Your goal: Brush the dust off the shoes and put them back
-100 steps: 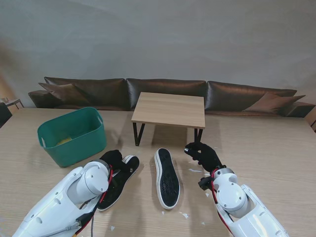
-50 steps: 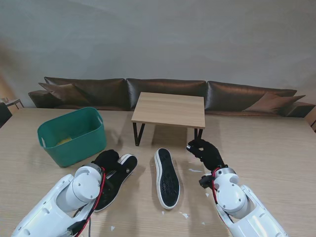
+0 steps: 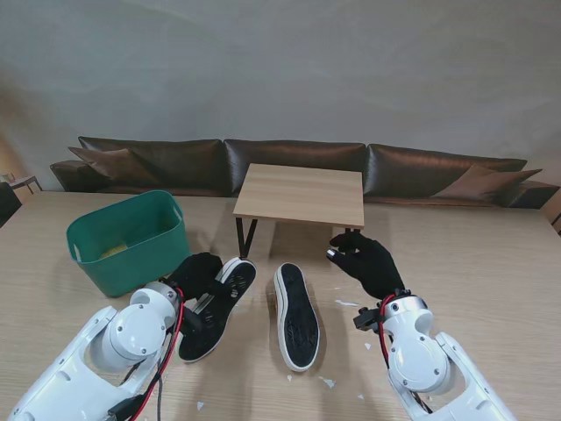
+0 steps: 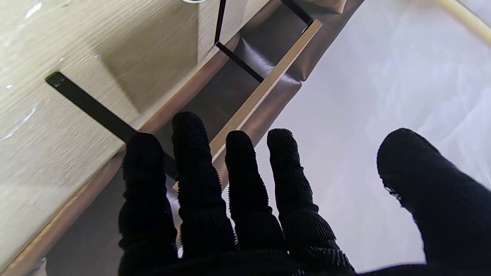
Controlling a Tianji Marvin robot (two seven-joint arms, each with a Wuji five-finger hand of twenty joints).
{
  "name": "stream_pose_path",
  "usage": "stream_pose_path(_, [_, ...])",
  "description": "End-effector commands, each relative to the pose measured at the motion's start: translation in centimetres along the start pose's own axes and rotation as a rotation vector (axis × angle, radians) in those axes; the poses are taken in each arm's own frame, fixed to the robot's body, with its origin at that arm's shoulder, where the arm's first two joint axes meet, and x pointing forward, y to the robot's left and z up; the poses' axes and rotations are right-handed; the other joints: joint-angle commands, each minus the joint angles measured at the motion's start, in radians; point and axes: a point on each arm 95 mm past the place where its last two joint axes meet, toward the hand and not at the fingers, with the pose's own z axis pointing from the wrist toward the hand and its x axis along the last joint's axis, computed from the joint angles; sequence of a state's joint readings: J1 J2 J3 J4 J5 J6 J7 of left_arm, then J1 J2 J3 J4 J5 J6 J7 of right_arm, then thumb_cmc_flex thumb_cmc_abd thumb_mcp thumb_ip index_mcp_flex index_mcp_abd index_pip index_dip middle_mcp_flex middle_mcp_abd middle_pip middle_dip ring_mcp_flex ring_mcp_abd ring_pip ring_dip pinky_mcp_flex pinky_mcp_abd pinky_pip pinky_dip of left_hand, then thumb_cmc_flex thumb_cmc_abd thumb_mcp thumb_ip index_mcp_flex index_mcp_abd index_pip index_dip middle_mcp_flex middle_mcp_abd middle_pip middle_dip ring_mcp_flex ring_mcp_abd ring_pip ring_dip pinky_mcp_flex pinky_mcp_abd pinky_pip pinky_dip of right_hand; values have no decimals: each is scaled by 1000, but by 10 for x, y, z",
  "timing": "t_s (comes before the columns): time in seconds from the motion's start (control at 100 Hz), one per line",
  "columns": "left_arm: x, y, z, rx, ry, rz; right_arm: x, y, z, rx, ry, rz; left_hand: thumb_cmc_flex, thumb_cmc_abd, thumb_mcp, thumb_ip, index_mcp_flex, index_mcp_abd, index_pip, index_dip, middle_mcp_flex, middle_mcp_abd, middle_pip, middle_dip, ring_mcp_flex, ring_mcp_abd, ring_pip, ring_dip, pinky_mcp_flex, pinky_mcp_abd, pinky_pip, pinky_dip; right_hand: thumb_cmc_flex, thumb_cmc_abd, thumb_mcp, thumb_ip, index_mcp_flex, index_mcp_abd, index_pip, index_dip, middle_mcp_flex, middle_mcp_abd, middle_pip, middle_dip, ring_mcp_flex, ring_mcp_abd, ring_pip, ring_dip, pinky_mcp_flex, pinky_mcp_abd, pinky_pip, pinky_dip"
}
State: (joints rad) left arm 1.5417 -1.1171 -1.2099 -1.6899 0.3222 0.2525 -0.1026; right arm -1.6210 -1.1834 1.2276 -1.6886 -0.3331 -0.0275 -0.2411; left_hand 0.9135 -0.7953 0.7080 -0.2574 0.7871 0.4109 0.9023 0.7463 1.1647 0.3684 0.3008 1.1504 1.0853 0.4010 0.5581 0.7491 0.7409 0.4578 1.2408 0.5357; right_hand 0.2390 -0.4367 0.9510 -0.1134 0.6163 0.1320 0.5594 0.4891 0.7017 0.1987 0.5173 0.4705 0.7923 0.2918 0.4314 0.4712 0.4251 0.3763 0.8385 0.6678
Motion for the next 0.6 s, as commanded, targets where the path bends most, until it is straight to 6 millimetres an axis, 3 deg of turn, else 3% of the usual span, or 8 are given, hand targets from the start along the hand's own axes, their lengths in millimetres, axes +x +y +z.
stream_pose_path(0.0, [13,-6,-1,-4,41,-19,9,-7,-2,30,13,3,267,48,250,69,94,-138,171,35,-32,-95,0,9,64,-24,52,28,33,-69,56,35,15,-43,34,16,-38,-24,-7,-9,-17,-10,-2,11,7,-14,5,9,-104,0,49,16])
stream_pose_path(0.33, [27,-12,-2,-49,160,-53,34,-27,2,117,29,-30,270,58,240,69,95,-145,161,36,-40,-98,-8,12,47,-21,36,34,-5,-86,41,47,53,-148,-21,5,-305,-77,-47,-22,-260,-41,-9,0,-115,-47,-32,-13,-152,-43,35,4])
stream_pose_path(0.59, [40,-10,3,-97,236,-80,61,-43,5,180,52,-41,273,64,233,70,96,-150,158,38,-46,-98,-13,17,37,-21,28,42,-22,-88,37,53,78,-218,-45,-2,-434,-91,-57,-38,-401,-42,-33,-33,-174,-33,-92,-49,-159,-44,12,0])
